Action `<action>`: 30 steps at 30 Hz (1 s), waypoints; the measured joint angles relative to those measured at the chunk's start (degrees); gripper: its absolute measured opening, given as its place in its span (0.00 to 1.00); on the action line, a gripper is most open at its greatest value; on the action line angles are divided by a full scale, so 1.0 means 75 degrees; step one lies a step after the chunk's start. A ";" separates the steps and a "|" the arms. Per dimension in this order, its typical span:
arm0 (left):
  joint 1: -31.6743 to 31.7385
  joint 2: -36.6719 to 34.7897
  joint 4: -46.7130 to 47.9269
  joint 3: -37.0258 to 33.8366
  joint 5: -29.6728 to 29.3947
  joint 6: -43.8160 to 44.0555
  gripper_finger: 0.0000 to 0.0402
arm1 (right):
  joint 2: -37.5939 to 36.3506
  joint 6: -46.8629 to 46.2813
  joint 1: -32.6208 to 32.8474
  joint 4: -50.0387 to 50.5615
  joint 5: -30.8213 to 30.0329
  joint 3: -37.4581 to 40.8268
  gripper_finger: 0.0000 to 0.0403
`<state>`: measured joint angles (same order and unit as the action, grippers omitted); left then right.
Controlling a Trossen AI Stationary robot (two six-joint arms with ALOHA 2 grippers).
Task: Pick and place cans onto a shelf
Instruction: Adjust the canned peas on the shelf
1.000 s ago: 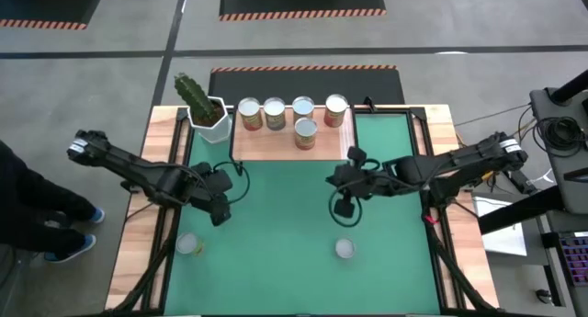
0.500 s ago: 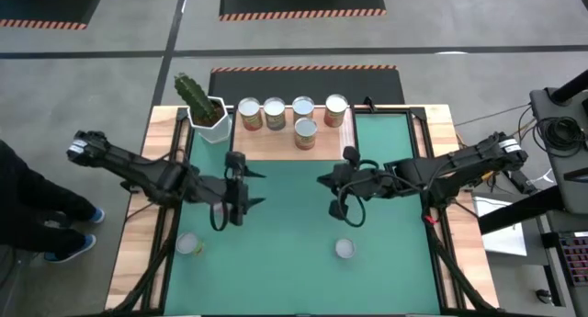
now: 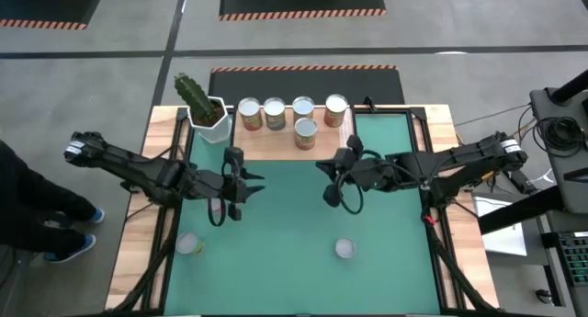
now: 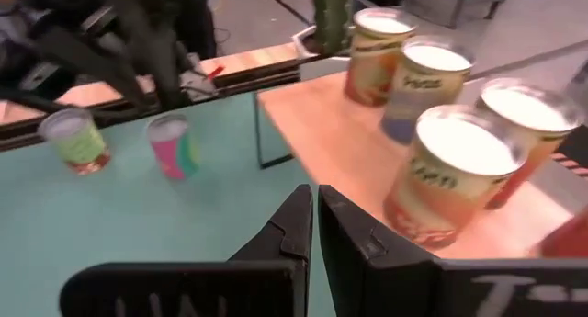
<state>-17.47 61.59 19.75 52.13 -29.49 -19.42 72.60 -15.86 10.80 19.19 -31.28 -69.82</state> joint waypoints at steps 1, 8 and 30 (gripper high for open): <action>0.0000 -0.0088 0.0023 -0.0056 0.0002 0.0003 0.17 | 0.0000 0.0042 -0.0102 0.0072 0.0005 -0.0087 0.03; 0.0000 -0.0895 -0.0144 -0.0363 0.0004 0.0059 0.01 | 0.0000 0.0124 -0.0971 0.0438 0.0219 -0.0745 0.03; 0.0000 -0.1727 -0.0753 -0.1116 0.0011 0.0476 0.01 | 0.0652 0.1289 -0.3664 0.0650 0.2659 -0.1516 0.03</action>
<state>-17.47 48.64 14.10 43.76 -29.41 -15.85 77.49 -6.19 -16.68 24.07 -11.34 -81.19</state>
